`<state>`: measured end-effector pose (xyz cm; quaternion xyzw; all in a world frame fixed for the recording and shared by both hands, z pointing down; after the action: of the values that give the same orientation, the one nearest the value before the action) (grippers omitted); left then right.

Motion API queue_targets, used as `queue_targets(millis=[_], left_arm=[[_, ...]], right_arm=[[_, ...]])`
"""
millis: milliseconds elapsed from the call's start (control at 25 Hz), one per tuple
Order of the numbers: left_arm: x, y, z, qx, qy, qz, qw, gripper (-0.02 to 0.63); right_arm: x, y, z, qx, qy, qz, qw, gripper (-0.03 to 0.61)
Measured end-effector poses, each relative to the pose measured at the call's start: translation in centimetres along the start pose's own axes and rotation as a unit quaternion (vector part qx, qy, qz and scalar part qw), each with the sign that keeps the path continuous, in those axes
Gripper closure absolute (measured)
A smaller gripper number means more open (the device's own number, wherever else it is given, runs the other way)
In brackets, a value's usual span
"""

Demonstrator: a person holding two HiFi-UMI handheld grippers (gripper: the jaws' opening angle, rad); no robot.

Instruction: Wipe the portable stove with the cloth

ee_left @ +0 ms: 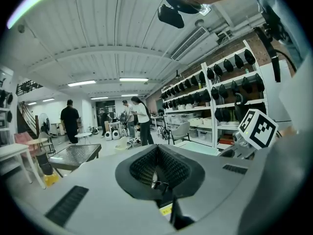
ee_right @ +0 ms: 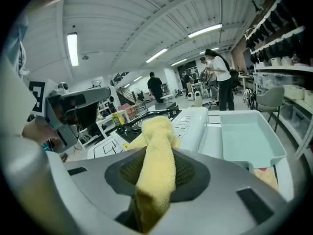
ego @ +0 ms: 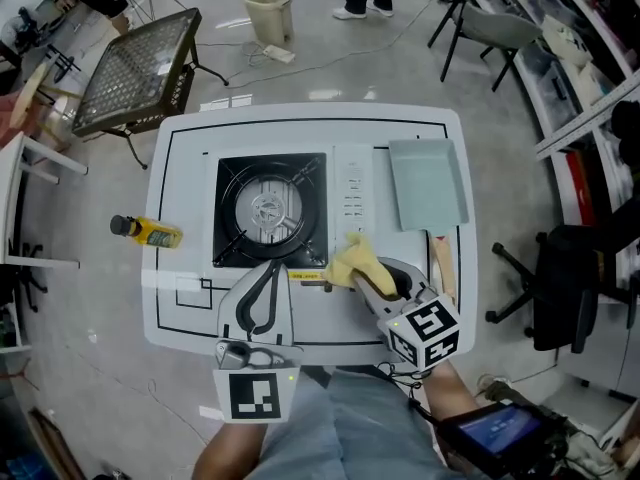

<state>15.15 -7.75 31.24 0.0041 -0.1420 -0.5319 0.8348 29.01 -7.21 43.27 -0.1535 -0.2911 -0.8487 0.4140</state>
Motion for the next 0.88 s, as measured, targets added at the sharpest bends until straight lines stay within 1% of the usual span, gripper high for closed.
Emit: queue_targets(millis=[280,600,880], left_arm=[[1.3,-2.2,0.6,0.000,-0.009,0.007,0.9999,0.595],[2.8,-5.1,1.1,-0.010,-0.018,-0.003,0.9998,0.595],[4.2,-7.0,2.0,-0.014,-0.030,-0.011,0.9994,0.595]], right_arm=[[1.9,1.9,-2.0,0.009,0.011,0.029,0.999,0.446],[4.2,3.8,-4.7,0.011,0.013,0.051,0.999,0.446],[6.4,5.9,-6.7,0.011,0.020,0.063,0.998,0.446]])
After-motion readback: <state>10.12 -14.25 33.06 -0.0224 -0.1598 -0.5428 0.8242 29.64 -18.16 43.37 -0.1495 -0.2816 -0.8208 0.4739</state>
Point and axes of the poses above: the fingertips, and each gripper's own axes: x forward along the fingers, y to its right, z out of its underside, the point moved 3 cm from there along -x, backward along the fingers, and after that the axes turned 5 degrees about x, right-handed, at the moved point
